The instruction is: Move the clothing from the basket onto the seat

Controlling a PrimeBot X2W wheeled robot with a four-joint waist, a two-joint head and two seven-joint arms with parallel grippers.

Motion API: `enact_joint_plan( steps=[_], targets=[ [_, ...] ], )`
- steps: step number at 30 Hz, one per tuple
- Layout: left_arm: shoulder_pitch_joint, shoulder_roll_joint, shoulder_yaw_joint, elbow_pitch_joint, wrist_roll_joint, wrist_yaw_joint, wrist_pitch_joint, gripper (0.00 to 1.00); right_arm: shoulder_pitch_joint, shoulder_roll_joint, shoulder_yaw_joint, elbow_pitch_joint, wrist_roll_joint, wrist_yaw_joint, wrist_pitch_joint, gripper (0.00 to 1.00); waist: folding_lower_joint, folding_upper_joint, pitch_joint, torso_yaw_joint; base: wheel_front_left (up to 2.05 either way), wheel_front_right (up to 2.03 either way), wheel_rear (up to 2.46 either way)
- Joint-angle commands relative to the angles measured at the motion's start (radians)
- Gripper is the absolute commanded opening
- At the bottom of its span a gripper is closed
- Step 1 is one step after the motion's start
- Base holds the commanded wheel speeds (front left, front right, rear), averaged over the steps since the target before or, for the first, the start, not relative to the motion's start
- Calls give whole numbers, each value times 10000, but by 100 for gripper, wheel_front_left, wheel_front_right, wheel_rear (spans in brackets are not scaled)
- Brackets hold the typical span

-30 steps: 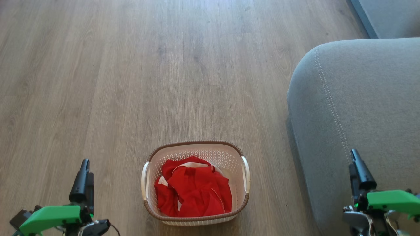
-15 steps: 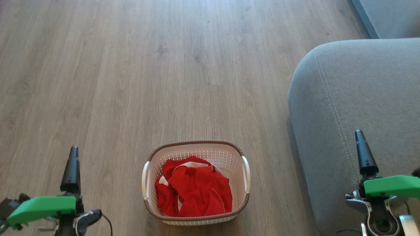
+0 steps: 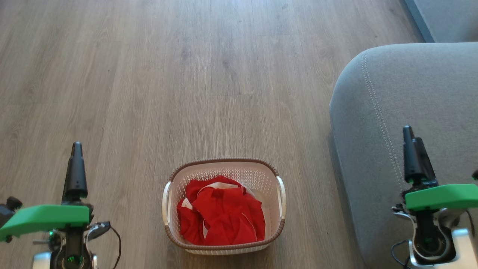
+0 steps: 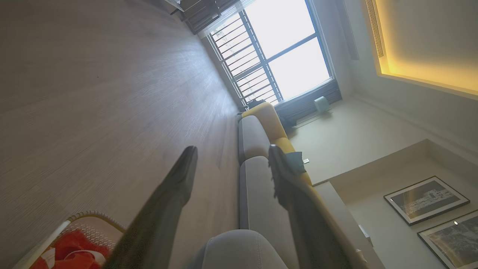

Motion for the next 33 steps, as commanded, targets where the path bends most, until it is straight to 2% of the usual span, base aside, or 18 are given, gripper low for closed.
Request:
enact_joint_plan(
  steps=[1, 7, 13, 19, 20, 32, 33],
  targets=[
    [-523, 99, 92, -607, 424, 131, -93, 100, -494, -85, 207, -519, -497, 0, -170, 100, 0, 0, -7, 6, 0, 0, 0],
    [-477, 106, -370, -1353, 1711, 850, -272, 100, -545, -137, 476, -811, -1584, 0, -348, 100, 0, 0, -29, 3, 0, 0, 0],
    [-412, 113, -1333, -1970, 3512, 1400, -450, 100, -620, -243, 657, -1038, -2683, 0, -525, 100, 0, 0, -18, -24, 0, 0, 0],
    [-367, 120, -2286, -2071, 5160, 2393, -629, 100, -680, -363, 925, -1258, -3743, 0, -703, 100, 0, 0, 3, -56, 0, 0, 0],
    [-386, 125, -2561, -2072, 5581, 2699, -687, 100, -698, -388, 989, -1346, -4098, 0, -762, 100, 0, 0, 9, -62, 0, 0, 0],
    [-584, 884, -4357, -1475, 7373, 4625, -1044, 100, -738, -418, 1231, -1594, -6116, 0, -1117, 100, 0, 0, -31, -81, 0, 0, 0],
    [-584, 884, -4357, -1475, 7373, 4625, -1044, 100, -738, -418, 1231, -1594, -6116, 0, -1117, 100, 0, 0, -31, -81, 0, 0, 0]
  ],
)
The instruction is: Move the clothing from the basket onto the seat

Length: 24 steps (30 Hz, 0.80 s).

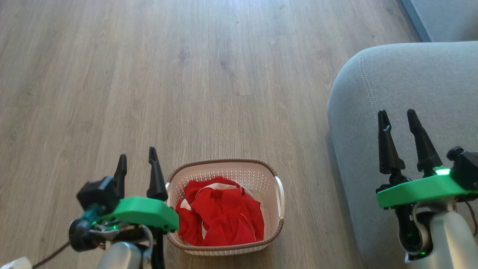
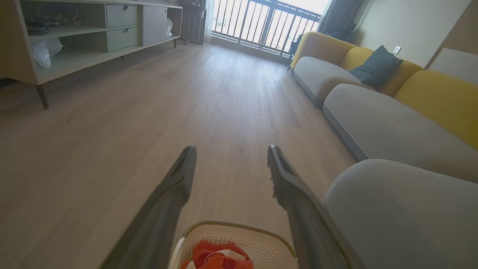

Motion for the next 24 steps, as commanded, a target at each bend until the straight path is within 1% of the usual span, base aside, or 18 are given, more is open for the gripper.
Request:
enact_joint_plan(
  steps=[1, 3, 6, 8, 9, 10, 12, 17, 20, 24],
  targets=[
    [-623, 177, 117, -451, 314, 156, -153, 100, -509, -127, 177, -459, -301, 0, -121, 100, 0, 0, 2, 2, 0, 0, 0],
    [-699, 307, -176, -489, 532, 478, -213, 100, -530, -124, 228, -520, -638, 0, -180, 100, 0, 0, 5, 4, 0, 0, 0],
    [-806, 431, -526, -598, 713, 810, -302, 100, -564, -117, 283, -616, -1115, 0, -269, 100, 0, 0, 11, -4, 0, 0, 0],
    [-794, 334, -509, -722, 623, 978, -362, 100, -568, -101, 338, -641, -1236, 0, -328, 100, 0, 0, 17, -14, 0, 0, 0],
    [-744, 213, -374, -776, 494, 989, -391, 100, -576, -76, 288, -656, -1289, 0, -358, 100, 0, 0, 20, -20, 0, 0, 0],
    [-702, 127, -224, -805, 448, 910, -421, 100, -582, -73, 300, -688, -1413, 0, -388, 100, 0, 0, 20, -27, 0, 0, 0],
    [-624, -26, 57, -836, 487, 591, -481, 100, -590, -77, 297, -765, -1768, 0, -447, 100, 0, 0, 17, -39, 0, 0, 0],
    [-497, -434, 868, -942, 984, -25, -629, 100, -613, -17, 229, -912, -2310, 0, -595, 100, 0, 0, 10, -46, 0, 0, 0],
    [-538, -553, 1185, -1109, 1501, -158, -718, 100, -675, 5, 212, -1102, -2609, 0, -683, 100, 0, 0, 23, -41, 0, 0, 0],
    [-617, -603, 1183, -1430, 2298, -92, -837, 100, -748, 20, 218, -1329, -3029, 0, -802, 100, 0, 0, 50, -33, 0, 0, 0]
  ],
)
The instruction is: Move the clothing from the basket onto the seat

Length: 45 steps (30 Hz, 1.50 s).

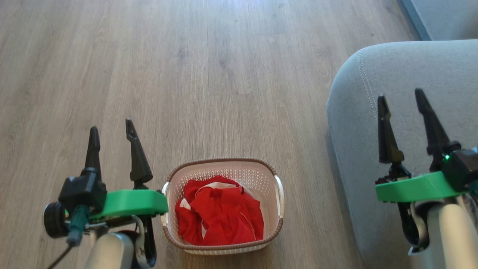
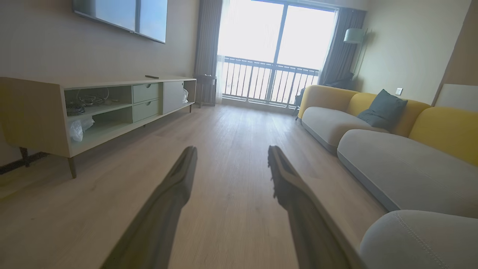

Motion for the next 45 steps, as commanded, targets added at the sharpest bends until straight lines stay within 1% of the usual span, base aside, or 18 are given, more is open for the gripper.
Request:
enact_joint_plan(
  steps=[1, 4, 9, 13, 17, 20, 23, 28, 30, 34, 45],
  targets=[
    [-472, -51, 173, -529, 488, 155, -140, 100, -587, 8, 191, -531, -404, 0, -189, 100, 0, 0, 12, 2, 0, 0, 0],
    [-394, -56, -10, -436, 719, 259, -229, 100, -585, 23, 203, -561, -673, 0, -278, 100, 0, 0, 24, -16, 0, 0, 0],
    [-303, -53, -195, -81, 718, -73, -378, 100, -506, 64, 161, -442, -1055, 0, -426, 100, 0, 0, 45, -40, 0, 0, 0],
    [-287, -50, -275, 94, 1017, -129, -497, 100, -486, 85, 21, -332, -1451, 0, -544, 100, 0, 0, 67, -68, 0, 0, 0],
    [-210, -49, -324, 576, 798, -396, -511, 100, -381, 104, -11, 106, -1248, 0, -559, 100, 0, 0, 40, -98, 0, 0, 0],
    [-121, -50, -388, 1092, 798, -521, -511, 100, -247, 114, -99, 708, -935, 0, -559, 100, 0, 0, 0, -122, 0, 0, 0],
    [-59, -50, -462, 1472, 689, -610, -511, 100, -205, 118, -112, 1042, -757, 0, -559, 100, 0, 0, -17, -132, 0, 0, 0],
    [32, -50, -595, 2338, 414, -921, -511, 100, -140, 122, 10, 1696, -672, 0, -559, 100, 0, 0, -36, -173, 0, 0, 0],
    [32, -50, -580, 2511, 385, -967, -511, 100, -130, 123, 98, 1991, -659, 0, -559, 100, 0, 0, -37, -191, 0, 0, 0],
    [34, -50, -509, 2663, 295, -960, -511, 100, -188, 123, 177, 2202, -699, 0, -559, 100, 0, 0, -25, -212, 0, 0, 0],
    [14, -51, -493, 2745, 256, -968, -511, 100, -228, 95, 334, 2229, -898, 0, -559, 100, 0, 0, -7, -167, 0, 0, 0]
  ],
)
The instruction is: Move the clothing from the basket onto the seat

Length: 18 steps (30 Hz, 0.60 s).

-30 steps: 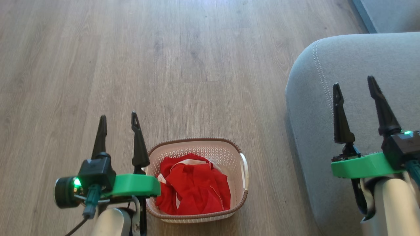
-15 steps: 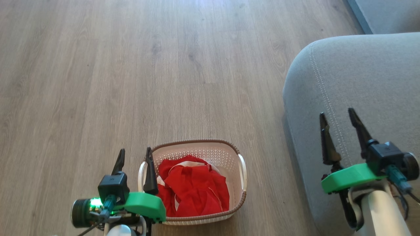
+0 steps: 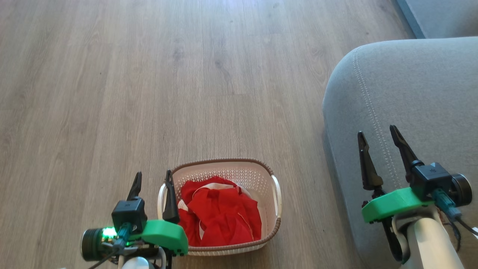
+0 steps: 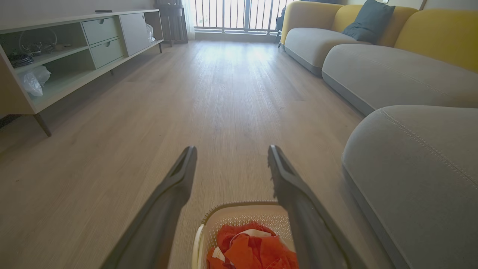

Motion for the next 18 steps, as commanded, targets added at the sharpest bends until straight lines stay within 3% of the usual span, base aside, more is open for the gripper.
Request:
enact_joint_plan(
  steps=[1, 11, 18],
  targets=[
    [-393, -6, 368, -287, -126, -1, -95, 100, -310, -22, 270, -322, -136, -2, -65, 100, 0, 0, 8, 8, 0, 0, 0],
    [-390, -7, 314, -189, -54, 73, -95, 100, -312, -56, 255, -400, -222, -2, -65, 100, 0, 0, 286, -15, 0, 0, 0],
    [-764, -7, -41, 390, 180, 120, -95, 100, -505, -223, 181, -511, -136, -2, -65, 100, 0, 0, 1415, -167, 0, 0, 0]
  ],
)
